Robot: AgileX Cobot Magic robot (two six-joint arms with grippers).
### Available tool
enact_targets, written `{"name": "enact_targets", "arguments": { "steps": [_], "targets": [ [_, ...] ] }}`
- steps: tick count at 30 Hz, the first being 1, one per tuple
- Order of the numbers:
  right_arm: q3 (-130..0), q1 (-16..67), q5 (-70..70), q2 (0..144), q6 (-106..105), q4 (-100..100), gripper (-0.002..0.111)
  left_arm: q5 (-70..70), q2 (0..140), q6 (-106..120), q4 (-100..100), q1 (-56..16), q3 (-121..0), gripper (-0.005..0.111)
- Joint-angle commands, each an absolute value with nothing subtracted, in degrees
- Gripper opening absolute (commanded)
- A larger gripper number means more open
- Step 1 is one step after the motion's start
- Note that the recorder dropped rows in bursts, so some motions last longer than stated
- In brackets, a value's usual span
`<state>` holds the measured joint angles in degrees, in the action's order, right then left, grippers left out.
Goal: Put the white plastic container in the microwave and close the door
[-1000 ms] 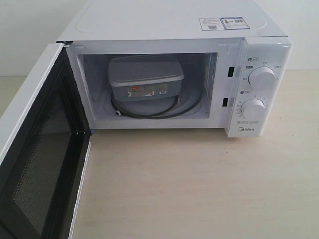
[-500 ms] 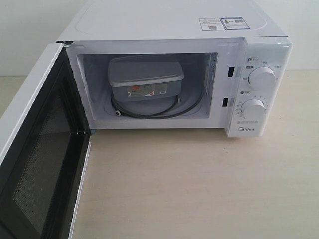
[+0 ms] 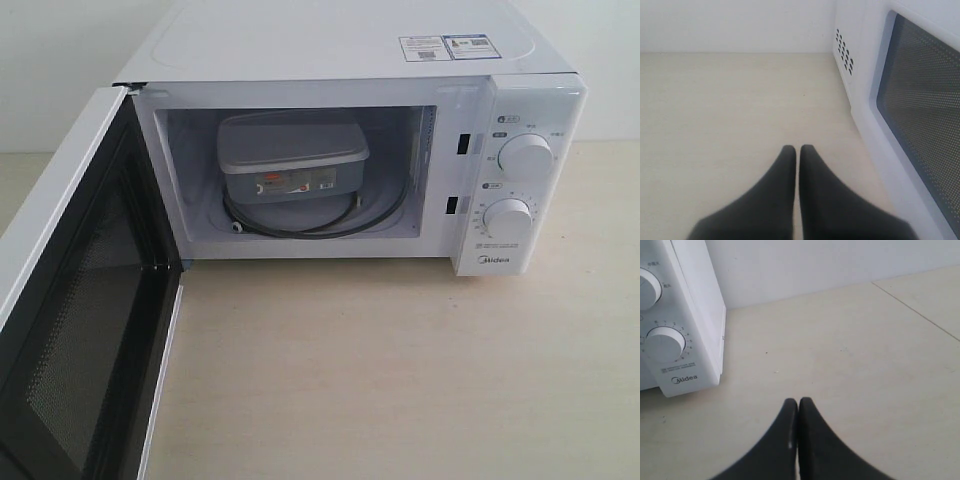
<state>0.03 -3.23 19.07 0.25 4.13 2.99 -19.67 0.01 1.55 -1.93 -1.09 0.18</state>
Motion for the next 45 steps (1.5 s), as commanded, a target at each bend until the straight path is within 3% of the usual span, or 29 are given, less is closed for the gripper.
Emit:
{"name": "enact_targets", "arguments": {
  "steps": [1,15,23,45],
  "targets": [
    [0.0,-3.4,18.47,0.0,3.95,2.26,0.0,-19.6,0.0,0.89,-2.08,-0.92,0.0,0.004],
    [0.0,-2.93,18.68,0.0,1.94,2.02,0.0,-19.6,0.0,0.89,-2.08,-0.92,0.0,0.004],
    [0.0,5.18,18.68,0.0,-0.46,1.55,0.0,-19.6,0.0,0.89,-2.08,-0.92,0.0,0.004],
    [0.0,2.87,18.68,0.0,-0.33,1.87,0.0,-19.6,0.0,0.89,-2.08,-0.92,0.0,0.004]
  ]
}}
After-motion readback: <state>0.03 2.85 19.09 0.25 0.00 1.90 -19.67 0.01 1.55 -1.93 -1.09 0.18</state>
